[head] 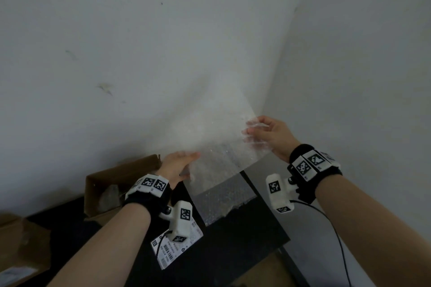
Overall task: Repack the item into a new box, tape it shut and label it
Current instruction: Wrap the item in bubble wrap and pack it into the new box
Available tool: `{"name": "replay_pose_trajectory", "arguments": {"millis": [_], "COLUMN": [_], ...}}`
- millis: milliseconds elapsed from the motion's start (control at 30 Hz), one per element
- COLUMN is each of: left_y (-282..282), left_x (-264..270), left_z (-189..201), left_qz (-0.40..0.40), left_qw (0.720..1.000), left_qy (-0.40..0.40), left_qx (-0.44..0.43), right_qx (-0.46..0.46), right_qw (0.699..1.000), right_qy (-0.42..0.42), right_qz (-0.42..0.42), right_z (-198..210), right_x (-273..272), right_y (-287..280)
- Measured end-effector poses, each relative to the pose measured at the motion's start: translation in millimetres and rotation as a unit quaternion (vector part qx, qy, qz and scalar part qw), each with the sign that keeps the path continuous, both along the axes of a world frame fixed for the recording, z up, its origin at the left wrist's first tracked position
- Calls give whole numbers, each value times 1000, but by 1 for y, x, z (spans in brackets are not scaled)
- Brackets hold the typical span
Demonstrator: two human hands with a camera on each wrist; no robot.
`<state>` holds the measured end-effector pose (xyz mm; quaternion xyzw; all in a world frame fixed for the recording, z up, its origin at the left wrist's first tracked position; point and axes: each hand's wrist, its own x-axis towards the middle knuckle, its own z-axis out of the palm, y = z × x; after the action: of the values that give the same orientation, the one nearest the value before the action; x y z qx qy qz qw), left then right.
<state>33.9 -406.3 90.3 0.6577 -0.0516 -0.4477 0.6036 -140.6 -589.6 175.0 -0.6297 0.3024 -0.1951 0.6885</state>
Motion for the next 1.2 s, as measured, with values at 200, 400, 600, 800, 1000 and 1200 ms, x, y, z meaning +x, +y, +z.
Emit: {"name": "replay_pose_trajectory", "arguments": {"millis": [200, 400, 600, 800, 1000, 1200], "left_y": [-15, -22, -7, 25, 73, 122], "left_x": [-7, -10, -4, 17, 42, 61], "left_z": [2, 21, 27, 20, 26, 31], "left_qz": [85, 84, 55, 81, 100, 162], "left_qw": [980, 979, 985, 983, 986, 976], "left_qy": [-175, -182, -159, -162, -103, -114], "left_qx": [33, -24, -40, -26, -79, -92], "right_qx": [-300, -355, -368, -323, -138, -85], "right_qw": [936, 920, 903, 934, 975, 968], "right_qy": [179, 150, 149, 125, 136, 146], "right_qz": [-29, 69, 167, 85, 109, 183], "right_z": [-25, -42, -56, -49, -45, -43], "right_x": [10, 34, 53, 71, 94, 120], "right_y": [2, 42, 70, 75, 90, 131]}}
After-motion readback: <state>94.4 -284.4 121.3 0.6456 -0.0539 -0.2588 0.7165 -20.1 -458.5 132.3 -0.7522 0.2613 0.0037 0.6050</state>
